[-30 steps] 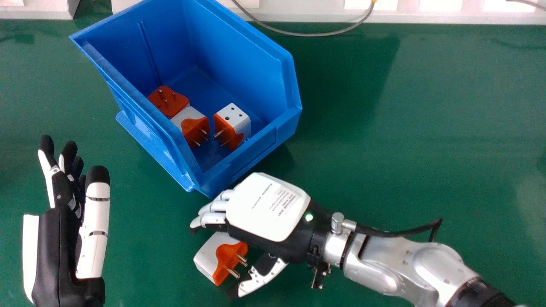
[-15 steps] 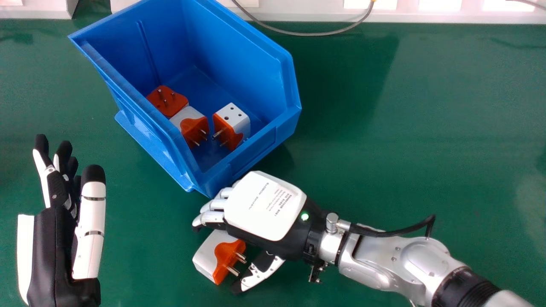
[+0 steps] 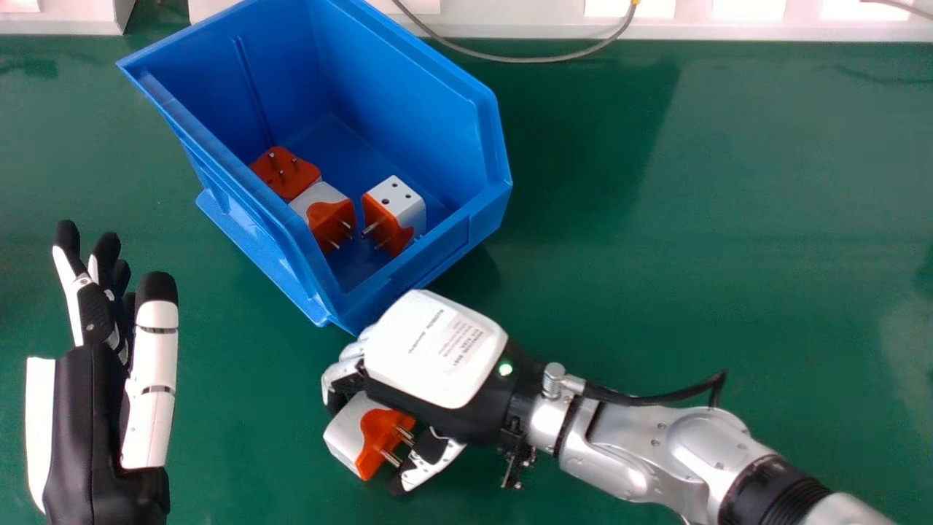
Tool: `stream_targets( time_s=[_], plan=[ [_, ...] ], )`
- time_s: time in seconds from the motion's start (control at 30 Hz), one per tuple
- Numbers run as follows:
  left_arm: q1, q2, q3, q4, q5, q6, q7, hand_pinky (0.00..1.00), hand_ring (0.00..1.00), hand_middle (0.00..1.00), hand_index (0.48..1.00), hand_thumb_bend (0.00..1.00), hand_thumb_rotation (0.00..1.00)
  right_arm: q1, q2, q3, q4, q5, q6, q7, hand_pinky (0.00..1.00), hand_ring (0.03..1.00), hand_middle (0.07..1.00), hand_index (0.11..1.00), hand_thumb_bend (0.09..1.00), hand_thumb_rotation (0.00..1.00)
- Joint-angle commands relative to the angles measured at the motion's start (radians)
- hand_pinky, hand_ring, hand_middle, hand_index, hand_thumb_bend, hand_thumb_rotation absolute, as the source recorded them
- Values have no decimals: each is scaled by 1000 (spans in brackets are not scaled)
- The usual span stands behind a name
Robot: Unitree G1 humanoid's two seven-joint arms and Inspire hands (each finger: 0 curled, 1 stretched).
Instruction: Pick all objects and put in blue box
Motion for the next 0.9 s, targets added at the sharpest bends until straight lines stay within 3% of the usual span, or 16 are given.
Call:
stream_targets(
  time_s=[0.0,0.03,0.1,0.27,0.33,0.47,0.67,0.77,0.87],
  plan=[
    [-5,1,2,-27,2,-2,5,1000,1000,1000,1000,410,833,-1,-23,-2,1,7,8,43,131,174,240,470,489,158],
    [-7,1,1,-25,3,-5,6,1000,1000,1000,1000,408,833,0,-24,-4,-3,12,8,52,131,175,239,470,489,158],
    [-12,3,1,-19,-5,-10,1,1000,1000,1000,1000,368,834,3,-25,-9,-6,31,0,64,140,184,247,470,489,158],
    [-15,6,6,-11,-1,-10,1,1000,1000,1000,1000,326,823,18,-27,-23,-26,69,0,104,139,188,255,470,488,156],
    [-17,7,7,-6,-1,-17,0,1000,1000,1000,1000,343,819,31,-30,-28,-45,79,5,119,141,191,262,470,488,155],
    [-15,5,8,-11,4,-13,4,1000,1000,1000,1000,364,834,64,-39,-46,-90,92,14,123,148,202,277,470,488,154],
    [-16,3,5,-20,-1,-5,2,1000,1000,1000,1000,383,840,163,-101,-100,-268,112,26,152,134,183,258,470,489,149],
    [-21,4,5,-16,4,-8,4,1000,1000,1000,1000,377,835,224,-135,-134,-378,132,41,185,134,186,258,470,488,150],
    [-25,4,4,-12,-6,-10,0,1000,1000,1000,1000,337,816,293,-174,-176,-500,144,53,208,122,175,247,471,488,149]
  ],
)
